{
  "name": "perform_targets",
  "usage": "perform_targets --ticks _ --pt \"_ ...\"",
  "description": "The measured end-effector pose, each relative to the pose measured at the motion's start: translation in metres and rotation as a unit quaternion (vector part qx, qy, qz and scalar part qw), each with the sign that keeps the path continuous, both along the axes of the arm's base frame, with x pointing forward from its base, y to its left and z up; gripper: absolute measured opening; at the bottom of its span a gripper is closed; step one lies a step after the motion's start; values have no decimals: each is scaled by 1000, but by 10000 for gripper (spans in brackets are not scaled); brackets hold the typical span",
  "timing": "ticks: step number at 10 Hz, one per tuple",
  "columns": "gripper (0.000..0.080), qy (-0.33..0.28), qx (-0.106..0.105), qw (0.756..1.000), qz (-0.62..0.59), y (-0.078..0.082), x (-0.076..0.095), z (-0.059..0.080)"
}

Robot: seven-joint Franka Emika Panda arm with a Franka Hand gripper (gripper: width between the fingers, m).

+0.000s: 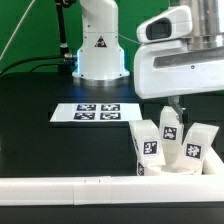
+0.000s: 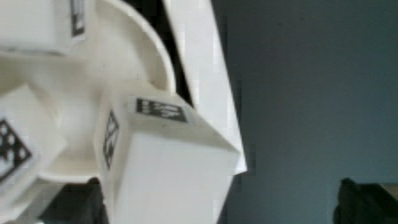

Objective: Assemble stool

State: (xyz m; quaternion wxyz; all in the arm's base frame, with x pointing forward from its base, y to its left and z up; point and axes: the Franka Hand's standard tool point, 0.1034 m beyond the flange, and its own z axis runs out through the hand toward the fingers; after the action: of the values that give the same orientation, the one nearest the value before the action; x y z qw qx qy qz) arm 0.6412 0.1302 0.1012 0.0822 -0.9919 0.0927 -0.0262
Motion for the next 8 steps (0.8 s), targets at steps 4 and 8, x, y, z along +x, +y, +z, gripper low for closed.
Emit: perform_targets --ticks 4,8 --pt "649 -34 -61 946 318 3 2 1" --pt "649 -40 -76 907 411 -6 4 0"
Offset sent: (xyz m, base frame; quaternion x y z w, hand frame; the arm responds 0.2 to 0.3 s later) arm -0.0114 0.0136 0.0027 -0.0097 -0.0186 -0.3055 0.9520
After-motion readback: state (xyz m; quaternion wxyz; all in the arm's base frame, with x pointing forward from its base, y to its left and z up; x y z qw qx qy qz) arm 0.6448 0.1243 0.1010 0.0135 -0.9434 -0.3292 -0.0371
